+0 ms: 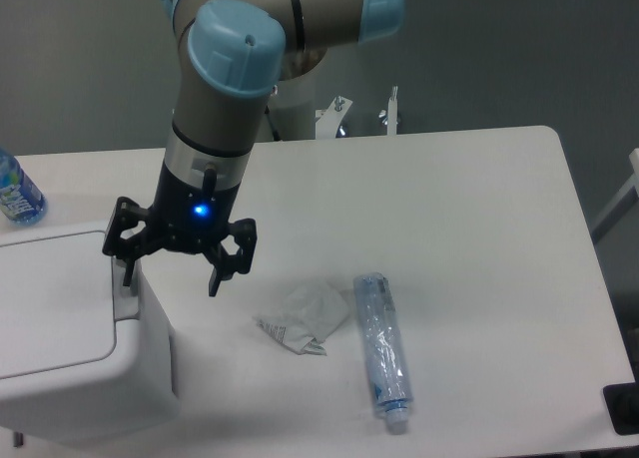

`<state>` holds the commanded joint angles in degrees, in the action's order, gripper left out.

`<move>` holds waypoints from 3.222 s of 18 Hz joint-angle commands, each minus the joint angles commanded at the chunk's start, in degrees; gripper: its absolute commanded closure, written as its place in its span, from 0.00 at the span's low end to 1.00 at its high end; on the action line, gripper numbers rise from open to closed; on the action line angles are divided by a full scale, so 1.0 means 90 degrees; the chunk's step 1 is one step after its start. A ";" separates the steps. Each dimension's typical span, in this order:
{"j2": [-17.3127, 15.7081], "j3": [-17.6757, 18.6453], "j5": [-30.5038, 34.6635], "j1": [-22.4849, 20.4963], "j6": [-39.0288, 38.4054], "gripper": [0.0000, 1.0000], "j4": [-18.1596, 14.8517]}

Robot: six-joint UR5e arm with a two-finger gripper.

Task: Open the trash can

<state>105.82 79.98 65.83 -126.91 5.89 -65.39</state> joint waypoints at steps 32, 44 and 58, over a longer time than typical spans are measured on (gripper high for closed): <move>0.0039 0.0029 0.0020 0.0000 0.0039 0.00 0.0039; 0.0039 0.0010 0.0020 0.0000 0.0039 0.00 0.0039; -0.0254 -0.0625 0.1845 -0.0741 0.0448 0.00 0.0177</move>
<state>103.54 74.35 82.44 -133.59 9.92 -63.80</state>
